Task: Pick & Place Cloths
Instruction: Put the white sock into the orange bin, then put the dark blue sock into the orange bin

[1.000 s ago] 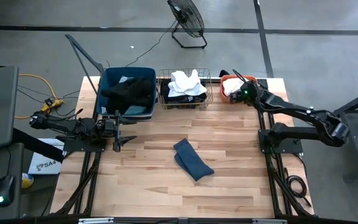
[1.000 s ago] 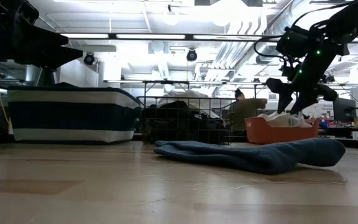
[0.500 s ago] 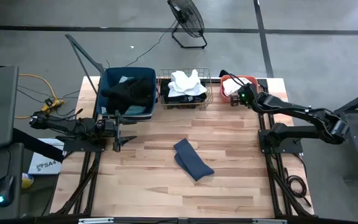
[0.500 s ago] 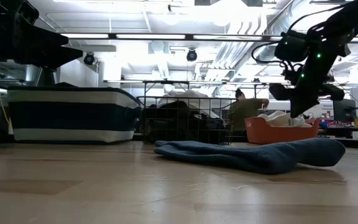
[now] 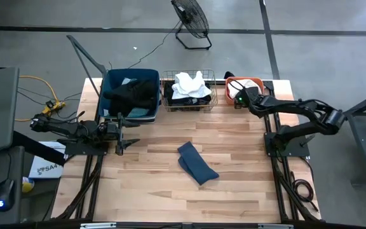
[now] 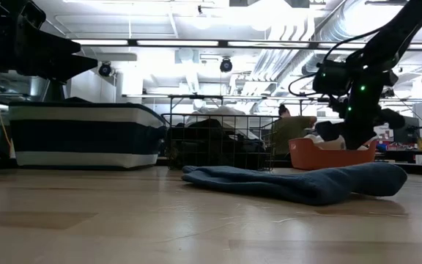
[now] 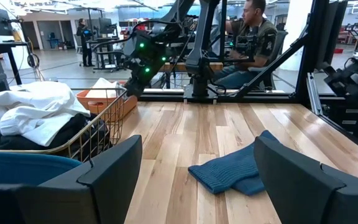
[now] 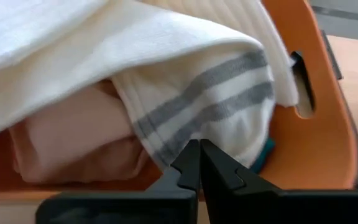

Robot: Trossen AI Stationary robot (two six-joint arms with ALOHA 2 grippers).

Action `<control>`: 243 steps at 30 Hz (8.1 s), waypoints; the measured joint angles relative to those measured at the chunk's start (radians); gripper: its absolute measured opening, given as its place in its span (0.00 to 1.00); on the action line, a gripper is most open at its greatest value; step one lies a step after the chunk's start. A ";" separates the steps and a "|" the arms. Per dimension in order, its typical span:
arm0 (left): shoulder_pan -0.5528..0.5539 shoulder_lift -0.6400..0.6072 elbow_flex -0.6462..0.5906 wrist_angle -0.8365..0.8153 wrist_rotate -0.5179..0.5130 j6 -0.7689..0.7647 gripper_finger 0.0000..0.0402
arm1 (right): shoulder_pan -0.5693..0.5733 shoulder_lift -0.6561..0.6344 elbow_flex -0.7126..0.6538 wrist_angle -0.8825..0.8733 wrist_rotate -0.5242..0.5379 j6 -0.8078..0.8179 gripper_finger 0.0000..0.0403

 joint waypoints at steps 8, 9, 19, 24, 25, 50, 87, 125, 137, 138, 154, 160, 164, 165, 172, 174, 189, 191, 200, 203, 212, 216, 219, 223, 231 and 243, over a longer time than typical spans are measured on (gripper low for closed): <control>0.000 0.000 0.000 0.000 0.000 0.000 0.75 | 0.012 -0.010 0.000 0.024 -0.005 -0.004 0.01; 0.000 0.000 0.000 0.000 0.000 0.000 0.75 | 0.017 -0.019 0.000 0.024 -0.005 -0.004 0.01; 0.000 0.000 0.000 0.000 0.000 0.000 0.75 | 0.077 -0.128 0.000 0.042 -0.021 -0.007 0.01; 0.000 0.000 0.000 0.000 0.000 0.000 0.75 | 0.098 -0.165 0.000 0.175 0.019 -0.055 0.01; 0.000 0.000 0.000 0.000 0.000 0.000 0.75 | 0.095 -0.165 0.000 0.205 0.027 -0.060 0.01; 0.000 0.000 0.000 0.000 0.000 0.000 0.75 | -0.237 0.068 0.000 0.560 -0.236 -0.080 0.01; 0.000 0.000 0.000 0.000 0.000 0.000 0.75 | 0.038 -0.269 0.000 0.515 -0.439 -0.221 0.01; 0.000 0.000 0.000 0.000 0.000 0.000 0.75 | 0.981 0.087 0.169 0.426 -0.630 -0.744 0.41; 0.000 0.000 0.000 0.000 0.000 0.000 0.75 | 1.034 0.362 0.438 0.237 -0.710 -0.844 0.61; 0.000 0.000 0.000 0.000 0.000 0.000 0.75 | 1.034 0.381 0.455 0.221 -0.724 -0.844 0.61; 0.000 0.000 0.000 0.001 0.000 0.000 0.75 | 1.009 0.557 0.657 -0.057 -0.763 -0.918 0.62; 0.000 0.000 0.000 0.000 0.000 0.000 0.75 | 0.995 0.557 0.657 -0.067 -0.765 -0.918 0.61; 0.000 0.000 0.000 0.001 0.000 0.000 0.75 | 0.987 0.557 0.657 -0.063 -0.769 -0.922 0.61; 0.000 0.000 0.000 0.001 0.000 0.000 0.75 | 0.982 0.557 0.657 -0.062 -0.770 -0.922 0.61; 0.000 0.000 0.000 0.000 0.000 0.000 0.75 | 0.955 0.584 0.657 -0.050 -0.791 -0.922 0.61; 0.000 0.000 0.000 0.000 0.000 0.000 0.75 | 0.954 0.604 0.657 -0.038 -0.796 -0.924 0.61; 0.000 0.002 0.000 0.006 0.000 0.000 0.75 | 0.947 0.671 0.663 -0.110 -0.773 -0.893 0.54; 0.000 0.002 0.000 0.006 0.000 0.000 0.75 | 0.945 0.676 0.664 -0.121 -0.772 -0.892 0.49; 0.000 0.002 0.000 0.006 0.000 0.000 0.75 | 0.929 0.676 0.662 -0.141 -0.791 -0.810 0.17; 0.000 0.002 0.000 0.006 0.000 0.000 0.75 | 0.926 0.667 0.660 -0.145 -0.824 -0.781 0.06; 0.000 0.002 0.000 0.006 0.000 0.000 0.75 | 0.930 0.499 0.650 -0.260 -0.744 -0.638 0.03; 0.000 0.002 0.000 0.005 0.000 0.000 0.75 | 0.929 0.392 0.652 -0.341 -0.625 -0.558 0.03; 0.000 0.002 0.000 0.004 0.000 0.000 0.75 | 0.921 0.308 0.652 -0.374 -0.549 -0.499 0.03; 0.000 0.003 0.000 0.003 0.001 0.000 0.75 | 0.898 0.213 0.654 -0.445 -0.402 -0.415 0.02; 0.000 0.003 0.000 0.002 0.001 0.000 0.75 | 0.798 0.085 0.655 -0.586 -0.082 -0.238 0.02; 0.000 0.003 0.000 0.002 0.001 0.000 0.75 | 0.562 0.045 0.655 -0.668 0.160 -0.199 0.02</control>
